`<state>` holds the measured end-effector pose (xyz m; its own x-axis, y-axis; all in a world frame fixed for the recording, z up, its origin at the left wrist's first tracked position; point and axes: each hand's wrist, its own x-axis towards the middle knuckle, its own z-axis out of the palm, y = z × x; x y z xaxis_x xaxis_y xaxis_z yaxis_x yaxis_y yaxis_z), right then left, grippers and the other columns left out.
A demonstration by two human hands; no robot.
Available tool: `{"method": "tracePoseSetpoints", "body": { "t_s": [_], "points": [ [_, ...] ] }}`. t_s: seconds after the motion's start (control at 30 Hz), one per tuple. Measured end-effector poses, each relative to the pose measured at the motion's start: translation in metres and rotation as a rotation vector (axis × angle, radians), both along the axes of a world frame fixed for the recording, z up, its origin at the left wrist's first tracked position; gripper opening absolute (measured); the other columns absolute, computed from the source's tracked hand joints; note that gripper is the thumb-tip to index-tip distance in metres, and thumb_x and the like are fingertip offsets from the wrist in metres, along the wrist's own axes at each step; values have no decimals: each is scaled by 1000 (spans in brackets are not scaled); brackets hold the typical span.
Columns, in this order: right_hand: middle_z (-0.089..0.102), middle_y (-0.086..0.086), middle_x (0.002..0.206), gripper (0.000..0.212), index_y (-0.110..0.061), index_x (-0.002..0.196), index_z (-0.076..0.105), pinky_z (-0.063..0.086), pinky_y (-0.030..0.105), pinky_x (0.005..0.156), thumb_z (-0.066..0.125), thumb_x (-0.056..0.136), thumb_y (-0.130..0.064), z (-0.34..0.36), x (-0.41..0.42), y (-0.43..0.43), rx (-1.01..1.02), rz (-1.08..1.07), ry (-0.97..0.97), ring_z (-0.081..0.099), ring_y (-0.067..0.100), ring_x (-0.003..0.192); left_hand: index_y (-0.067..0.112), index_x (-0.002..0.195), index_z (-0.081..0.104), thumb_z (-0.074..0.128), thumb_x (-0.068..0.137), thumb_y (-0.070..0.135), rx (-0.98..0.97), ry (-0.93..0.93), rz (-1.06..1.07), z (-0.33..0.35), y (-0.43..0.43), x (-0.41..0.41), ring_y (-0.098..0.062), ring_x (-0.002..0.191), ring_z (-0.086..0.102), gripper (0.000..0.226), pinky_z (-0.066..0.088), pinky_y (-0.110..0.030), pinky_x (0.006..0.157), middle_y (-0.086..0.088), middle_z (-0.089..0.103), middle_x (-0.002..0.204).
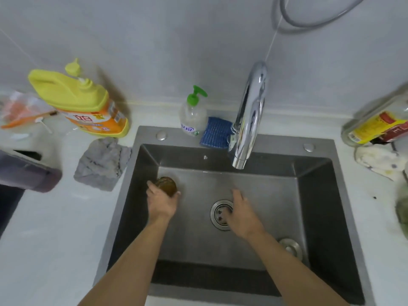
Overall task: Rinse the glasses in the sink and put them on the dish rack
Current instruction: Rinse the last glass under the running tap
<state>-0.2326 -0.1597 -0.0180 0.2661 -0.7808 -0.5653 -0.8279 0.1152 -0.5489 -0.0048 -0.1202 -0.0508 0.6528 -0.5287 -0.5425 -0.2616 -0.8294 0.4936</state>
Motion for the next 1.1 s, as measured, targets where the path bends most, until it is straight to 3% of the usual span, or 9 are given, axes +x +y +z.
{"method": "tracePoseSetpoints", "body": {
  "t_s": [0.1, 0.2, 0.3, 0.4, 0.53, 0.7, 0.83, 0.97, 1.1],
  "points": [
    [43, 10, 149, 64, -18, 155, 27, 43, 39, 111, 57, 99, -14, 2, 6, -13, -54, -78, -32, 49, 28, 132, 11, 165, -2, 83, 86, 33, -18, -14, -70, -10, -15, 3, -41, 150, 29, 118, 32, -55, 122, -18, 20, 167],
    [39, 7, 153, 60, -21, 154, 28, 45, 45, 113, 56, 101, -18, 5, 11, -20, -85, -142, -71, 50, 29, 134, 10, 165, 5, 87, 81, 34, 61, -265, -283, -22, -20, 9, -37, 151, 23, 120, 28, -53, 125, -17, 19, 166],
    [39, 6, 152, 60, -21, 156, 28, 42, 40, 113, 55, 102, -21, 8, 16, -27, -120, -164, -68, 51, 28, 132, 13, 166, 0, 84, 82, 35, 204, -423, -452, -33, -18, 19, -39, 157, 7, 120, 15, -55, 128, -17, 5, 171],
    [37, 6, 153, 62, -21, 157, 27, 41, 37, 111, 55, 102, -19, 14, 18, -32, -171, -188, -96, 52, 27, 130, 19, 167, -1, 76, 88, 21, 264, -326, -505, -37, -14, 26, -41, 154, 16, 110, 23, -56, 125, -19, 10, 168],
    [37, 2, 151, 63, -18, 156, 26, 42, 31, 110, 55, 100, -13, 23, 21, -36, -241, -274, -176, 50, 22, 131, 20, 166, 14, 70, 89, 0, 163, -209, -402, -37, -13, 31, -41, 145, 31, 97, 35, -56, 120, -18, 18, 162],
    [34, -7, 158, 79, -29, 160, 18, 38, 21, 110, 59, 95, -9, 33, 23, -48, -299, -353, -329, 42, 8, 139, 13, 159, 24, 92, 74, 18, 88, -40, -321, -31, -17, 11, -43, 140, 39, 109, 41, -56, 115, -19, 29, 155],
    [44, -11, 151, 68, -31, 154, 34, 42, 37, 117, 61, 94, -18, 34, 22, -55, -325, -333, -346, 46, 10, 138, 9, 150, 34, 95, 69, 23, 8, 100, -262, -4, -26, -17, -39, 127, 55, 102, 52, -46, 105, -13, 46, 145],
    [49, -13, 143, 63, -28, 148, 44, 46, 42, 112, 70, 91, -21, 43, 16, -58, -332, -343, -339, 48, 10, 131, 10, 146, 41, 96, 56, 24, -112, 170, -273, 18, -36, -38, -32, 125, 55, 106, 49, -46, 110, -9, 48, 135],
    [56, -14, 136, 67, -39, 145, 42, 47, 45, 110, 70, 87, -22, 54, 19, -61, -297, -362, -383, 52, 13, 128, 22, 142, 51, 90, 42, 40, -258, 232, -288, 39, -46, -50, -21, 116, 61, 109, 52, -44, 108, -2, 59, 127]
  ]
}}
